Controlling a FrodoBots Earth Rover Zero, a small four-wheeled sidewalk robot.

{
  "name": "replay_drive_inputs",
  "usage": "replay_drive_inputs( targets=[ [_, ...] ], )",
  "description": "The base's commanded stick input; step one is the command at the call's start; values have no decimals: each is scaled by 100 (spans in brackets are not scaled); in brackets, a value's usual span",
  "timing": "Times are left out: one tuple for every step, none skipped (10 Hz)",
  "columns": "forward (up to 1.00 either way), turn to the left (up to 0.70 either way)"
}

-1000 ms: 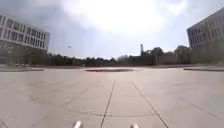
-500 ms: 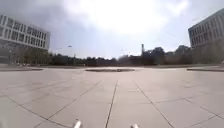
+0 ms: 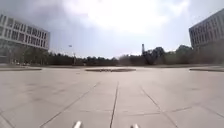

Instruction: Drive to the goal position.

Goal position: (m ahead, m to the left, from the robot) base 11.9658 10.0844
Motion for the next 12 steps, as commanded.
replay_drive_inputs(
  targets=[
    [70,-1],
    [70,-1],
    [70,-1],
    [70,-1],
    [70,-1],
    [70,-1],
    [70,-1],
    [70,-1],
    [70,-1],
    [70,-1],
    [70,-1],
    [70,-1]
  ],
)
